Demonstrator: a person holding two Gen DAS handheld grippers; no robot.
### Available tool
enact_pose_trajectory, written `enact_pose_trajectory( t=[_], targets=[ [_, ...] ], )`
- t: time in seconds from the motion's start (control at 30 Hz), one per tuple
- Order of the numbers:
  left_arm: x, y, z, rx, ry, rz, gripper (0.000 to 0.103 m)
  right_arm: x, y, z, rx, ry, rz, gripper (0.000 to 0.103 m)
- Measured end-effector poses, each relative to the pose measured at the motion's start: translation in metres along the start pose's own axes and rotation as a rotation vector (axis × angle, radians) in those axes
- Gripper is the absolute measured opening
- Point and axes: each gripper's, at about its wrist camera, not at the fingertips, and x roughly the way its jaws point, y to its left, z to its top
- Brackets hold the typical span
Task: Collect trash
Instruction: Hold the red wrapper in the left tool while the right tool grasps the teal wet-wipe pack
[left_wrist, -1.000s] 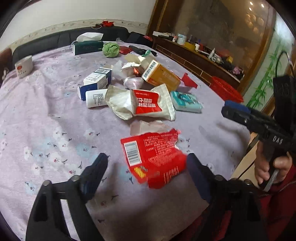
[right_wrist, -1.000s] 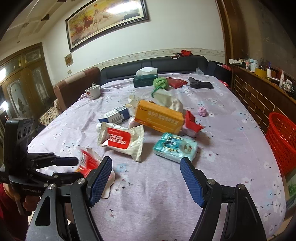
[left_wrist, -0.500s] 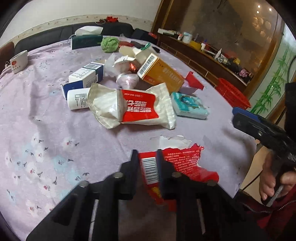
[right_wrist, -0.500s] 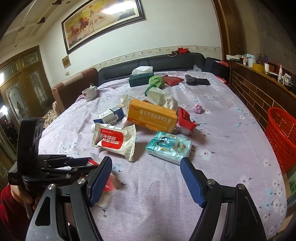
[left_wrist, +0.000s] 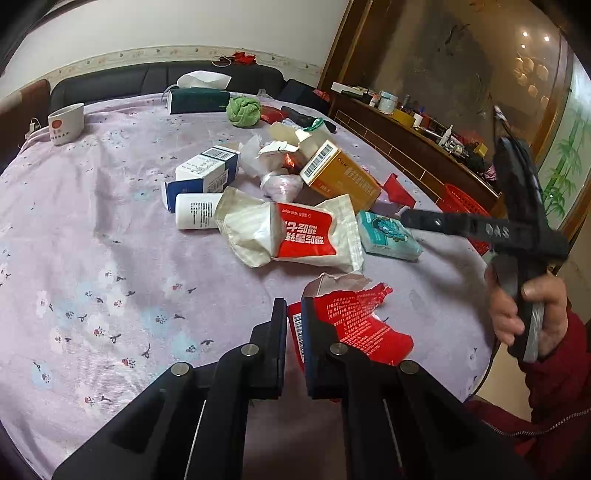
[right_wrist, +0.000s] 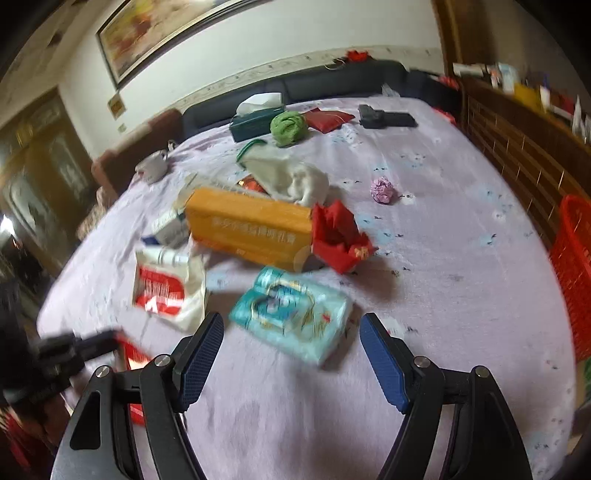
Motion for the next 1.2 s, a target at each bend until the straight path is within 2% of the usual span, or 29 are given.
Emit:
enact_pose_trajectory(
  t=[0.07, 0.13, 0.17, 0.2, 0.3, 0.37, 0.4, 0.5, 0.6, 0.63, 0.67, 0.7, 0.73, 0.8, 0.87, 0.97, 1.07, 1.13, 1.2],
  targets=[
    [0.001, 0.000, -0.001, 0.001, 0.011, -0.006, 0.010, 0.009, -0.001, 0.008, 0.005, 0.021, 0.008, 0.080],
    [0.001, 0.000, -0.002, 0.009, 0.019, -0.006, 0.027, 0.020, 0.000, 0.014, -0.006, 0.043, 0.027, 0.080],
    [0.000, -0.001, -0.002, 0.014, 0.016, 0.000, 0.050, 0.025, 0.001, 0.015, -0.016, 0.053, 0.017, 0.080],
    [-0.003, -0.001, -0.003, 0.020, 0.005, 0.010, 0.066, 0.030, 0.002, 0.015, -0.023, 0.068, 0.006, 0.080],
    [-0.008, -0.002, -0.002, 0.041, -0.023, -0.001, 0.067, 0.035, 0.014, 0.012, -0.097, 0.102, 0.010, 0.079],
    [-0.007, -0.004, 0.001, 0.059, -0.022, -0.007, 0.067, 0.031, 0.024, 0.007, -0.158, 0.124, 0.037, 0.060],
    [-0.004, -0.006, 0.003, 0.072, -0.011, -0.012, 0.068, 0.029, 0.029, 0.002, -0.184, 0.145, 0.045, 0.057],
    [0.011, -0.009, 0.007, 0.105, 0.023, -0.002, 0.068, 0.027, 0.041, -0.010, -0.256, 0.178, 0.036, 0.057],
    [0.026, -0.009, 0.013, 0.100, 0.076, -0.024, 0.068, 0.024, 0.046, -0.014, -0.308, 0.180, 0.024, 0.057],
    [0.026, -0.011, 0.014, 0.105, 0.072, -0.038, 0.068, 0.023, 0.045, -0.013, -0.304, 0.171, 0.021, 0.057],
    [0.027, -0.016, 0.014, 0.118, 0.068, -0.048, 0.061, 0.022, 0.043, -0.012, -0.294, 0.164, 0.022, 0.057],
    [0.029, -0.021, 0.014, 0.138, 0.078, -0.043, 0.036, 0.022, 0.042, -0.010, -0.288, 0.154, 0.023, 0.058],
    [0.033, -0.027, 0.014, 0.155, 0.100, -0.034, 0.025, 0.023, 0.040, -0.008, -0.287, 0.149, 0.013, 0.061],
    [0.038, -0.034, 0.010, 0.169, 0.117, -0.033, 0.022, 0.024, 0.038, -0.005, -0.280, 0.143, -0.003, 0.062],
    [0.036, -0.041, 0.005, 0.193, 0.100, -0.012, 0.021, 0.024, 0.036, -0.002, -0.270, 0.141, 0.009, 0.070],
    [0.025, -0.037, 0.000, 0.152, 0.067, -0.037, 0.010, 0.025, 0.038, 0.003, -0.290, 0.131, 0.007, 0.081],
    [0.011, -0.028, -0.003, 0.112, 0.022, 0.030, 0.009, 0.033, 0.038, 0.007, -0.341, 0.142, -0.018, 0.088],
    [0.003, -0.024, -0.005, 0.095, -0.012, 0.085, 0.004, 0.042, 0.037, 0.008, -0.356, 0.172, -0.007, 0.088],
    [-0.002, -0.017, -0.005, 0.063, -0.023, 0.131, 0.004, 0.051, 0.037, 0.007, -0.358, 0.196, 0.006, 0.088]
  ],
)
